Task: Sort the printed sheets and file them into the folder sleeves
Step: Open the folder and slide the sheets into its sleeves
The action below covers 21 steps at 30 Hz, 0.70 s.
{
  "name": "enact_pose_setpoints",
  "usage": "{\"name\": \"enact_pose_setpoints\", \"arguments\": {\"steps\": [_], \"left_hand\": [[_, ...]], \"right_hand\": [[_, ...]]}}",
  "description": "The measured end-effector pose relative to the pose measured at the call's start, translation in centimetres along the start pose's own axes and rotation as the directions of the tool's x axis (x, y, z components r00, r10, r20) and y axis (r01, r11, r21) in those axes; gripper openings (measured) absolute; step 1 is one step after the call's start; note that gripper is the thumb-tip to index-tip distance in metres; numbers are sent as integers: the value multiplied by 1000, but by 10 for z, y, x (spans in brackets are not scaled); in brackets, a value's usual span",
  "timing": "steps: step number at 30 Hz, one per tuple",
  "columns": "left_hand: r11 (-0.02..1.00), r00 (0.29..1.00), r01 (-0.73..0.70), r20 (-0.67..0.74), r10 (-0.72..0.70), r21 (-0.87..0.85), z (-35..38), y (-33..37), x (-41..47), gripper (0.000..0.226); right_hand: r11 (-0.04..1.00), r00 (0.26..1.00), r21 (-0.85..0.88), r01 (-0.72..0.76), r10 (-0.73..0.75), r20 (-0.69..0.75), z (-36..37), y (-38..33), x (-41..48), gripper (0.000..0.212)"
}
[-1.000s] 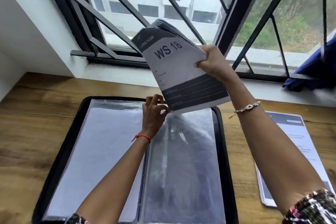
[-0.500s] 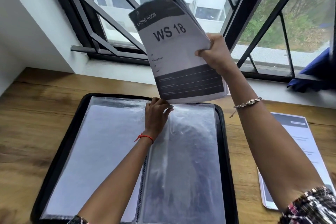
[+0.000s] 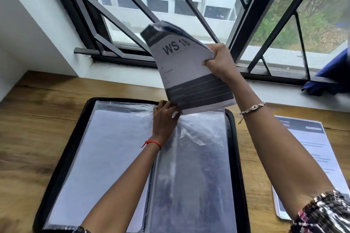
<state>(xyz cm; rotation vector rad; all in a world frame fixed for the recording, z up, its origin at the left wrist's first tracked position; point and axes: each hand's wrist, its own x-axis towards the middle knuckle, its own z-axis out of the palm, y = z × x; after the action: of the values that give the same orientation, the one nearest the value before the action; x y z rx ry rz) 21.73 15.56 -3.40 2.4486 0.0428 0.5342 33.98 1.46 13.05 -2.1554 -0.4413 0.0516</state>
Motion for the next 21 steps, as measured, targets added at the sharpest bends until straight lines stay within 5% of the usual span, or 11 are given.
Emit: {"name": "enact_pose_setpoints", "arguments": {"steps": [7, 11, 14, 21], "left_hand": [[999, 1000, 2, -25, -3, -35, 0, -4, 6, 7], [998, 999, -10, -32, 7, -68, 0, -6, 5, 4], [997, 999, -19, -30, 17, -71, 0, -4, 5, 7], [997, 1000, 4, -3, -4, -71, 1, -1, 4, 10]], "right_hand": [[994, 997, 84, -74, 73, 10, 15, 2, 8, 7], [996, 997, -60, -72, 71, -6, 15, 1, 15, 45], [991, 999, -125, -47, 49, 10, 7, 2, 19, 53], [994, 990, -67, -92, 98, 97, -19, 21, 21, 6]]}}
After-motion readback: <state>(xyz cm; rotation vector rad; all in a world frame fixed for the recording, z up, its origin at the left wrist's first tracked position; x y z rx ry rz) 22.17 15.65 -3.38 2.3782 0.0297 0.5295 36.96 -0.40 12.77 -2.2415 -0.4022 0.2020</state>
